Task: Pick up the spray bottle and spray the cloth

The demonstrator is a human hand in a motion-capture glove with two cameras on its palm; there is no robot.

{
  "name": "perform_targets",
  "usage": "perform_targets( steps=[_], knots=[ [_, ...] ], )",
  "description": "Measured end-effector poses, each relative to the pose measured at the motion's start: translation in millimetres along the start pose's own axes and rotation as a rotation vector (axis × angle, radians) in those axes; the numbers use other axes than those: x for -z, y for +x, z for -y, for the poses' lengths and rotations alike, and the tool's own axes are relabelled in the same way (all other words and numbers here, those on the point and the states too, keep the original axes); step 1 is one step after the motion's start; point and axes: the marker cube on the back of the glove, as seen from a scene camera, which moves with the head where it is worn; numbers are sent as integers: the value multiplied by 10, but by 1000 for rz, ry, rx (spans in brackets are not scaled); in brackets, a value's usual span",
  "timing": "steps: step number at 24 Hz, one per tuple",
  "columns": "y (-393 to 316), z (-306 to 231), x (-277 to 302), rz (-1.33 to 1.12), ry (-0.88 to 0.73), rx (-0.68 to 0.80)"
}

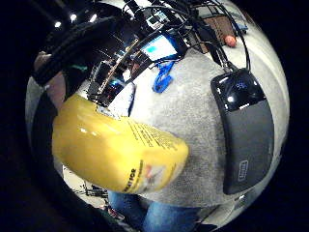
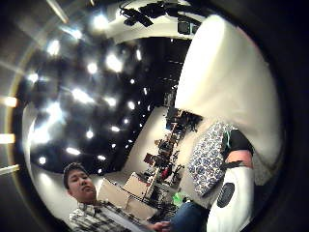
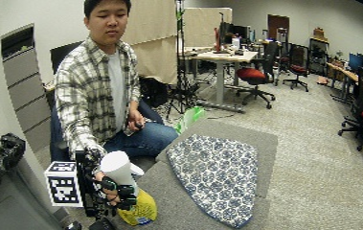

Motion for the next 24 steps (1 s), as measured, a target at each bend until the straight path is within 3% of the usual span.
perform_targets(
  steps=[24],
  knots=[
    [58, 320, -96, 12, 66, 71]
  ],
)
